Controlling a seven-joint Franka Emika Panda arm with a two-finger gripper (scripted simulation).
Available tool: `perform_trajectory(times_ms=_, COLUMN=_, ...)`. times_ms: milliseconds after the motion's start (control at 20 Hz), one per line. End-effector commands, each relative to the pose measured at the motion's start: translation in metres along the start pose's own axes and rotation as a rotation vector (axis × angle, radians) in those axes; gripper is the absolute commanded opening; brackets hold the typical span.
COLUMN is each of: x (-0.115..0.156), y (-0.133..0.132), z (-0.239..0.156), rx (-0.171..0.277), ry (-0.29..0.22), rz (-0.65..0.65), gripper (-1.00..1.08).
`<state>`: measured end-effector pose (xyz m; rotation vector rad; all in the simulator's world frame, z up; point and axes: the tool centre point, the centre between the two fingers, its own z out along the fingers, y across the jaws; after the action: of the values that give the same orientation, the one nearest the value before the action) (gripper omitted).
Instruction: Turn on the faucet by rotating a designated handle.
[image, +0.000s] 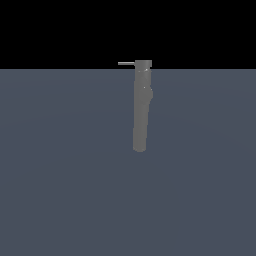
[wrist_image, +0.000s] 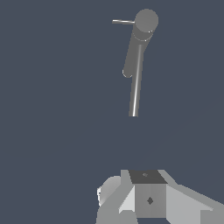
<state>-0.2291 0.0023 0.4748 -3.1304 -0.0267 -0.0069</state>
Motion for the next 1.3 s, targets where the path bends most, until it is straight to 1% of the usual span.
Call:
perform_trajectory(times_ms=0, x=0.009, y=0.0, z=0.007, rx=0.0, ry=-0.001, rz=0.003, gripper=-1.0)
perform_trajectory(times_ms=350, x=0.05, y=-0.001, z=0.034, rx=-0.002, ry=-0.001, rz=0.017, gripper=-1.0)
perform_trajectory(times_ms=1250, x=0.186, y=0.002, z=0.122, rx=-0.007, ry=-0.003, rz=0.063, gripper=-1.0)
